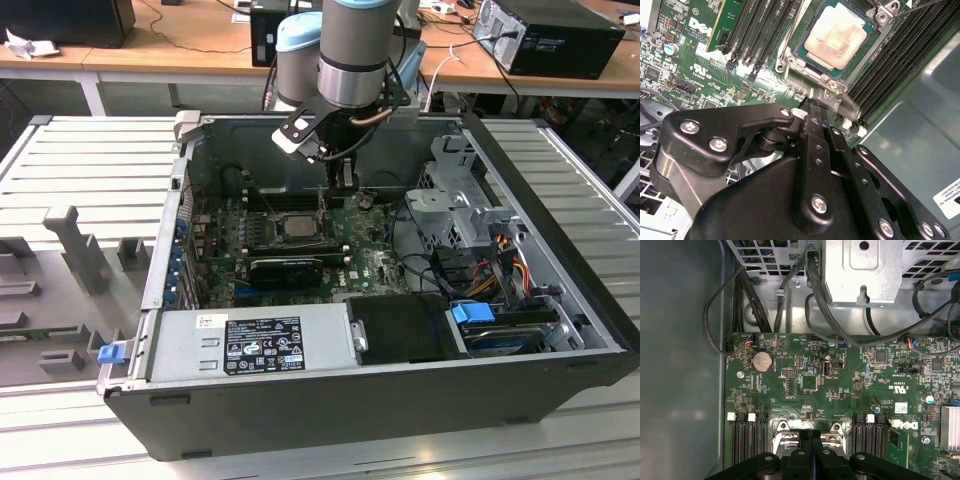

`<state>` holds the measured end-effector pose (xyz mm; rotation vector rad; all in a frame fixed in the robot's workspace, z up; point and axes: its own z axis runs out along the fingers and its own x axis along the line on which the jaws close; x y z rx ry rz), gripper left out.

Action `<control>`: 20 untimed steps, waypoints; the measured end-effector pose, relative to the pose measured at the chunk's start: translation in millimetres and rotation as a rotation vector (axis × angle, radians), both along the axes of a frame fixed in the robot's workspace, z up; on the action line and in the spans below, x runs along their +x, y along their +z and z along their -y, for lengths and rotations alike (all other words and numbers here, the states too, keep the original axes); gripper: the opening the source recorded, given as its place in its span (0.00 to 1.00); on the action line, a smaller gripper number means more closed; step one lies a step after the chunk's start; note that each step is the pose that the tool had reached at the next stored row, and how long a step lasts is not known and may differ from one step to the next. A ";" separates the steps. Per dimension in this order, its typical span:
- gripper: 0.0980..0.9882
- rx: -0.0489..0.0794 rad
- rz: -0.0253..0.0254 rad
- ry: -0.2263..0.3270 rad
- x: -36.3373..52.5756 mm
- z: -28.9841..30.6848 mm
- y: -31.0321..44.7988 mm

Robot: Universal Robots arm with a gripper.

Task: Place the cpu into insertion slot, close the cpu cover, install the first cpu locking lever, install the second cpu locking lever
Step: 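Close the cpu cover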

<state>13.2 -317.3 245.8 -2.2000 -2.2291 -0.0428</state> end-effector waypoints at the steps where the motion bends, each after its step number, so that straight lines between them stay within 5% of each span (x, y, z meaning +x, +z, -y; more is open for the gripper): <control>1: 0.01 0.000 -0.0001 0.000 -0.3 0.0 0.0; 20: 0.01 0.000 0.0000 0.000 -5.8 0.0 -0.6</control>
